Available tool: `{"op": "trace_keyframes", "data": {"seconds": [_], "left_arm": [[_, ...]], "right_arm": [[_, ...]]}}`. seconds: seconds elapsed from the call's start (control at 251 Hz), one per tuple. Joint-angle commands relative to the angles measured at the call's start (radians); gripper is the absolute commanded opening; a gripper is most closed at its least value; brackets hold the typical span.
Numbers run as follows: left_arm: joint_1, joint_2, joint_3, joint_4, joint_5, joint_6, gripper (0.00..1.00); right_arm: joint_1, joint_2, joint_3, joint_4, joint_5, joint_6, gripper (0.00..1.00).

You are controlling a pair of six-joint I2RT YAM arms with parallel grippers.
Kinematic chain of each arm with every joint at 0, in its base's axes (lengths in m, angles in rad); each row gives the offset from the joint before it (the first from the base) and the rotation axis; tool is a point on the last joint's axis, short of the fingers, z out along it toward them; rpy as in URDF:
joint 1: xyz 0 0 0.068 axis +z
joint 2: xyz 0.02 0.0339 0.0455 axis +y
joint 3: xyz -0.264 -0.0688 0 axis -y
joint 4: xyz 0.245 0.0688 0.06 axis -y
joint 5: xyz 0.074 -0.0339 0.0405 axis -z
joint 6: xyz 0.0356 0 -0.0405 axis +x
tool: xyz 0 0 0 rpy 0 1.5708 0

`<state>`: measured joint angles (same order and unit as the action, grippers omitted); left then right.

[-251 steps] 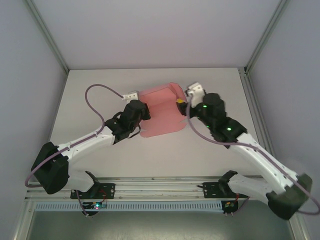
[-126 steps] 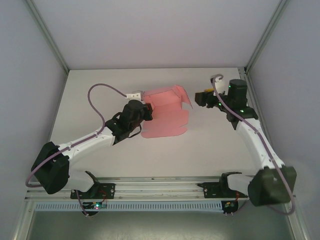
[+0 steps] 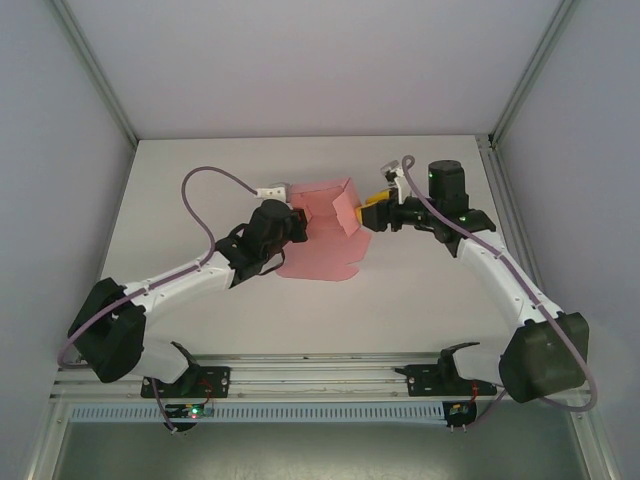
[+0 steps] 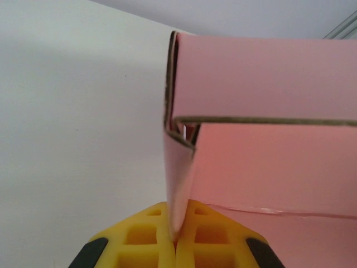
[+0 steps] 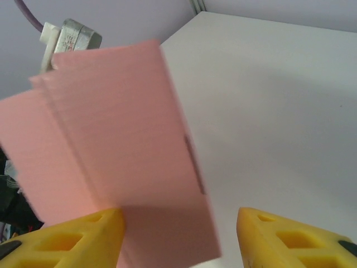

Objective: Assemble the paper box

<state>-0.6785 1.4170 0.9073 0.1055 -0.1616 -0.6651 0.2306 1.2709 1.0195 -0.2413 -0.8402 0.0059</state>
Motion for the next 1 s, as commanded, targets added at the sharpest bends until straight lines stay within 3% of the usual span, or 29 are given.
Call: {"op": "trace_keyframes", "data": {"seconds": [0.0, 0.427, 0.642, 0.734, 0.854, 0.994], "left_arm": [[0.011, 0.020, 0.041, 0.009, 0.001, 0.019, 0.00], [0.010, 0.030, 0.055, -0.022, -0.004, 0.031, 0.00], [0.009, 0.022, 0.057, 0.014, 0.076, 0.052, 0.00], [0.007, 0.040, 0.075, 0.010, 0.109, 0.041, 0.00], [0.004, 0.055, 0.086, 0.024, 0.130, 0.022, 0.00], [-0.002, 0.059, 0.113, 0.008, 0.114, 0.023, 0.00]], "right_arm": [[0.043, 0.011, 0.046, -0.010, -0.016, -0.053, 0.57], [0.127, 0.002, 0.088, -0.100, 0.143, -0.093, 0.57], [0.217, 0.048, 0.111, -0.096, 0.629, -0.109, 0.55], [0.230, 0.091, 0.110, -0.044, 0.684, -0.114, 0.42], [0.245, 0.145, 0.109, 0.011, 0.715, -0.122, 0.33], [0.278, 0.197, 0.111, 0.037, 0.915, -0.133, 0.15]]}}
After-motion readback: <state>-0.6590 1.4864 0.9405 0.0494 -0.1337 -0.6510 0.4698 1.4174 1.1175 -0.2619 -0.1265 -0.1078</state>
